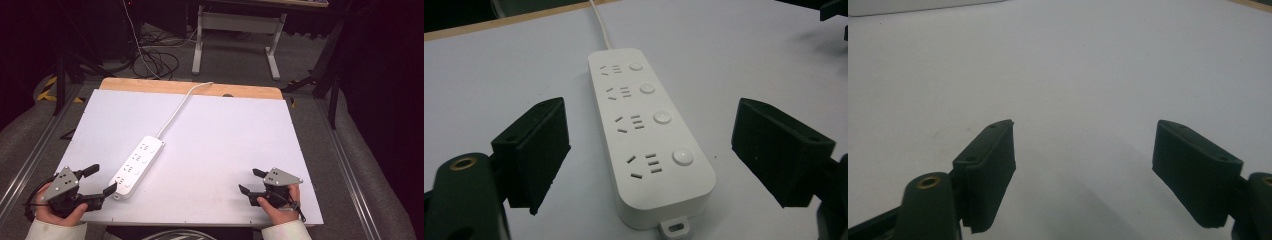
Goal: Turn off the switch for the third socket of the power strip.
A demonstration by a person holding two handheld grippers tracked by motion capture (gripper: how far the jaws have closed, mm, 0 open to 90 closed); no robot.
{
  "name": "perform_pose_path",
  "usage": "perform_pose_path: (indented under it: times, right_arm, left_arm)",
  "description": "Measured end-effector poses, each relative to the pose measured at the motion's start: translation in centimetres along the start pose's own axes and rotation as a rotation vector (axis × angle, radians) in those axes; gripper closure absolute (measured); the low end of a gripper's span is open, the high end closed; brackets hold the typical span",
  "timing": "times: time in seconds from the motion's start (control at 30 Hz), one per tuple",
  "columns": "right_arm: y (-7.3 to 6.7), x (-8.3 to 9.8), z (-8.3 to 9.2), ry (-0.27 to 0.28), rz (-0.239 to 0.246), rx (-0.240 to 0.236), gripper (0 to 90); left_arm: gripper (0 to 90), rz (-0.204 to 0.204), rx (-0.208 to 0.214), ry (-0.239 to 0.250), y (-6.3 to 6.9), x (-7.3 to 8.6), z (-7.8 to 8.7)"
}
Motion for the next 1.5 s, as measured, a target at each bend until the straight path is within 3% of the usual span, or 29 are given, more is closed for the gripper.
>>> perform_pose_path:
  times: [0.47, 0.8, 1.17, 1.5]
  right_arm:
    - [-0.2, 0.0, -0.1, -0.001, 0.005, -0.006, 25.5]
    - [-0.2, 0.0, -0.2, -0.005, 0.004, -0.009, 25.5]
    - [-0.2, 0.1, -0.3, -0.006, 0.004, -0.01, 25.5]
    - [-0.2, 0.0, -0.3, -0.004, 0.005, -0.012, 25.5]
  left_arm:
    - [29.4, 0.002, 0.032, -0.054, 0.3, -1.1, -0.1]
    - [29.1, 0.028, 0.057, -0.056, 0.3, -2.5, -0.5]
    - [29.0, 0.0, 0.075, -0.072, 0.5, -4.1, -1.9]
    - [29.1, 0.001, 0.092, -0.085, 0.7, -4.9, -3.3]
Point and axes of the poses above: each handheld gripper's, and its own axes: z roughly backward along the jaws, x roughly out of its underside, y roughly to its right, the point moved 6 cm from there along -z, roughly forward along the jaws, and after that the axes turned 4 degrees about y, right-handed, at the moved point
